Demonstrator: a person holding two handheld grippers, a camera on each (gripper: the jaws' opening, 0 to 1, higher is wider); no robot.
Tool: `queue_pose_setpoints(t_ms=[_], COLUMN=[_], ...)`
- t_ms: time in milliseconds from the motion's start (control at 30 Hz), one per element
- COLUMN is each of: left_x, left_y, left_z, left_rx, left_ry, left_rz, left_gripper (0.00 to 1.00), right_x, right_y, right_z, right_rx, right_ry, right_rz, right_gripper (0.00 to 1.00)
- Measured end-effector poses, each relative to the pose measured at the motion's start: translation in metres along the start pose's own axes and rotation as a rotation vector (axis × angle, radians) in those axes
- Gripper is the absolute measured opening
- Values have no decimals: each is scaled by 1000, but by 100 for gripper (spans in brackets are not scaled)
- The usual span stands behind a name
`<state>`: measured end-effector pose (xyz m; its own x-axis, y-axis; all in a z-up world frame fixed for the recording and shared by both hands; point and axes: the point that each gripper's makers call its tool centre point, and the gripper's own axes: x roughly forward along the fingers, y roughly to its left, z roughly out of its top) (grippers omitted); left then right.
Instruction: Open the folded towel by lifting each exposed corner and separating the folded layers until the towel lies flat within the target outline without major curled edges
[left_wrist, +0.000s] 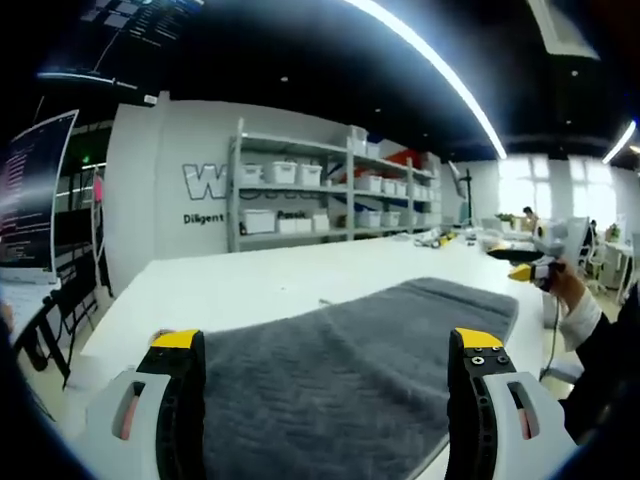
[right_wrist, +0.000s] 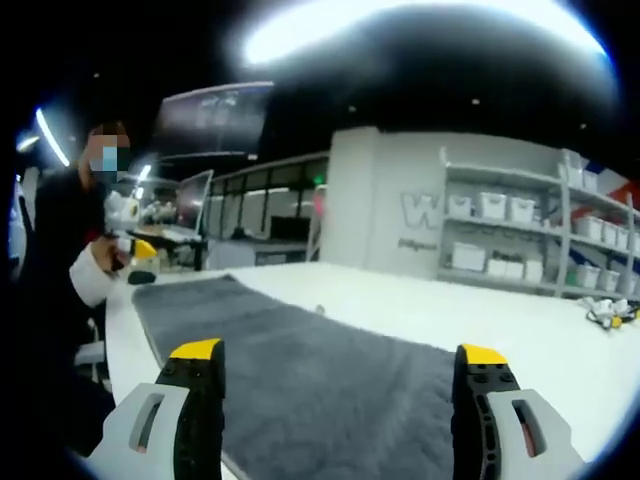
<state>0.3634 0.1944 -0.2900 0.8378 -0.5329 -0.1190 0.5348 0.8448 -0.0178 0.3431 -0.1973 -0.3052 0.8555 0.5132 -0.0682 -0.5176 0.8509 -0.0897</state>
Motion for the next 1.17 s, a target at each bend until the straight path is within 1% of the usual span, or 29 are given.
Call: queue_pose_setpoints(t_ms=[100, 167, 300, 333, 367, 400, 467, 500, 567, 600, 667, 700, 767, 867, 900, 933, 1000, 1033, 1167], left_x=[3, 3, 2, 2, 2, 2, 2, 2, 1, 0, -2, -3, -5, -12, -14, -16, -18, -19, -21], left_y=[2, 1, -1, -1, -1, -2, -7, -9, -11, -12, -12, -12, -11, -12, -14, -16, -20, -22, -23], left_z=[-3, -7, -5, -5, -5, -6, -9, -9, -7, -5, -3, -2, 0, 4, 6, 7, 9, 9, 11], left_rx=[1, 5, -9, -10, -12, -15, -22, -26, -23, -19, -13, -11, -4, -7, -9, -9, -9, -5, 1], left_ry=[8, 39, 34, 34, 34, 35, 48, 50, 47, 46, 41, 39, 38, 29, 27, 26, 23, 25, 27], left_rz=[7, -4, -7, -5, -6, -9, -23, -27, -29, -30, -29, -27, -23, -9, -12, -16, -17, -18, -4], left_gripper=[100, 100, 100, 100, 100, 100, 100, 100, 100, 100, 100, 100, 100, 100, 100, 100, 100, 100, 100], right_x=[6, 9, 10, 11, 10, 8, 4, 2, -2, -4, -6, -6, -6, -9, -9, -10, -10, -10, -11], right_y=[2, 6, 7, 5, 3, -4, -16, -20, -21, -21, -19, -17, -16, -16, -18, -19, -13, -9, 0], right_z=[3, 7, 14, 13, 11, 8, 6, 6, 7, 8, 12, 14, 16, 17, 15, 13, 11, 11, 19], right_rx=[11, -1, 1, 19, 37, 72, 132, 143, 104, 57, 1, -3, 15, 85, 121, 128, 117, 97, 79], right_ry=[-9, -11, -40, -38, -33, -24, -28, -31, -17, -5, 0, 1, 2, -16, -13, -6, 14, 16, -2], right_rz=[0, 16, 18, 12, 0, -29, -80, -95, -94, -93, -101, -97, -93, -103, -118, -121, -108, -96, -61], right_gripper=[91, 92, 92, 95, 98, 99, 99, 99, 99, 99, 99, 99, 99, 99, 99, 99, 99, 99, 99])
